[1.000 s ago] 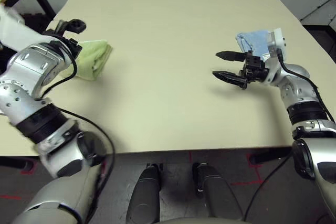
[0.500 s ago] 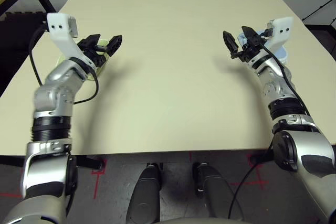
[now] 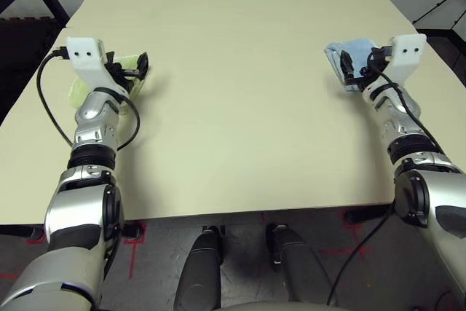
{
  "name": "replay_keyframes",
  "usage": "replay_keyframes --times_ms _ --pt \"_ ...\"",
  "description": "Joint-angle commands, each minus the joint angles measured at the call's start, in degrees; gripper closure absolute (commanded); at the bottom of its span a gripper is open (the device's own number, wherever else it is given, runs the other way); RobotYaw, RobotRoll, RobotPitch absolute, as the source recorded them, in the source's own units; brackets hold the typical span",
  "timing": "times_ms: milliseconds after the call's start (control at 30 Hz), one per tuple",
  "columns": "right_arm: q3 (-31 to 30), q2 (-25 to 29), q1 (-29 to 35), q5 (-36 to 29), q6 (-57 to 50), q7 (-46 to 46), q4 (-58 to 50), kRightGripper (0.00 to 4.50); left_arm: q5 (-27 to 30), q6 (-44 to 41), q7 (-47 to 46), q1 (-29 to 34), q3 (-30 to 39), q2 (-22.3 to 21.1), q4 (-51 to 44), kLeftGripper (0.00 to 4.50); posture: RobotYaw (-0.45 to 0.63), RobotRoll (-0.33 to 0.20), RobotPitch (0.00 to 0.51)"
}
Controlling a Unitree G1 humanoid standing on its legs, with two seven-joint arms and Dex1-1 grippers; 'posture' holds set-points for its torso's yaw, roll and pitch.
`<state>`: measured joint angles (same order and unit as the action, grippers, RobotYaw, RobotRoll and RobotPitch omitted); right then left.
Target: Fold the towel and set it aside.
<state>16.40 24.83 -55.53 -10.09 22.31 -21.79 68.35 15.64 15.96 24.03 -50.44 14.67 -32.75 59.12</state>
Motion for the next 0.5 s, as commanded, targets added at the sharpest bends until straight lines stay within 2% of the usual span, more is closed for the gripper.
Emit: replay_keyframes --times_ms 33,200,500 --pt "1.7 0.3 1.1 -1.9 0.9 -4.2 1.1 0.00 0.9 0.8 4.8 2.4 1.3 -0.3 -0.2 0.02 -0.05 0.000 0.143" --pt "2.3 -0.2 2.0 -2.9 0.0 -9.3 0.8 0.00 0.7 0.9 5.5 4.6 2.8 -0.6 0.2 0.02 -0.06 0.000 0.137" --pt "3.6 -0.7 2.1 -3.0 0.2 -4.8 1.1 0.00 -1.3 3.8 -4.8 5.9 5.7 -1.6 1.4 0.02 -0.04 0.000 0.130"
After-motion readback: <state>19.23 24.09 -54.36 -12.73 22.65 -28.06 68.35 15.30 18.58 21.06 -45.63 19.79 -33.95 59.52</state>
